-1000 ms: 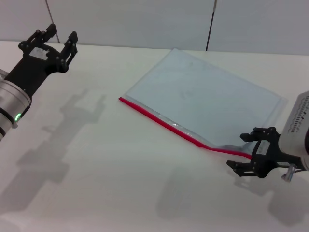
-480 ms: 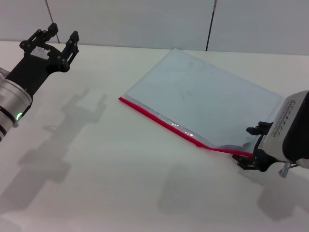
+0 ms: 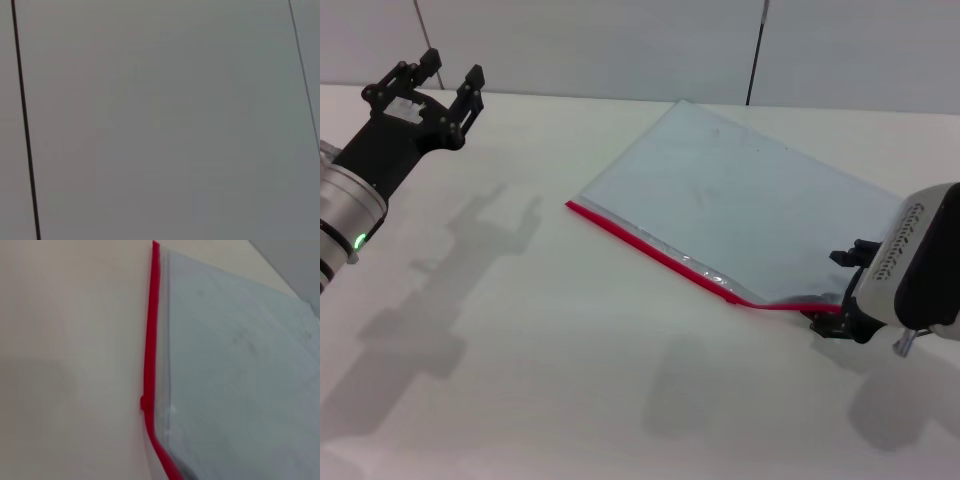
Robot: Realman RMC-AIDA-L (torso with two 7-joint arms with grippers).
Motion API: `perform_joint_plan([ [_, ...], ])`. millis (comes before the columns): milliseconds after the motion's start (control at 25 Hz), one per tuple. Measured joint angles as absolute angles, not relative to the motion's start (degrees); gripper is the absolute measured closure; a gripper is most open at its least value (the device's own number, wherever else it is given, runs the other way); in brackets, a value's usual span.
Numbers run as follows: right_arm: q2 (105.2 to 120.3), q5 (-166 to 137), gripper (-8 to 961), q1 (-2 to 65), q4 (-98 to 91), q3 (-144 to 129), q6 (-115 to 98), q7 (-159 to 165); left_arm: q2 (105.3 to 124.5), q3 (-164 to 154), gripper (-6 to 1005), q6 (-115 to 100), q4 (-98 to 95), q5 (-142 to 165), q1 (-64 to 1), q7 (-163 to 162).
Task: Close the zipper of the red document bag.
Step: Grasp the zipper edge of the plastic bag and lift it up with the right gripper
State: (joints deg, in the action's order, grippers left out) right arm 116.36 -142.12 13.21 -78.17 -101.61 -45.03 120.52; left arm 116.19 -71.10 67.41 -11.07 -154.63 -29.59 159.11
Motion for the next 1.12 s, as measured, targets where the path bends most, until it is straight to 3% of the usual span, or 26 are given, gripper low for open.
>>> perform_joint_plan([
  [840,116.28,-142.4,168,16.1,-74.3,-101.4,-44.8,122.2,116.19,-70.9,457,67.4,-11.2,-154.6,-29.4,158.9],
  [920,116.28,-142.3,303,16.4,-74.4,-101.4,-44.9,122.6,116.19,-70.9,457,67.4,-11.2,-154.6,-29.4,158.9],
  [1120,116.24,-142.4,492,17.0,-74.0,-102.1,-45.2,122.8,116.19,-71.0,456,67.4,-11.3,-154.6,-29.4,158.9],
])
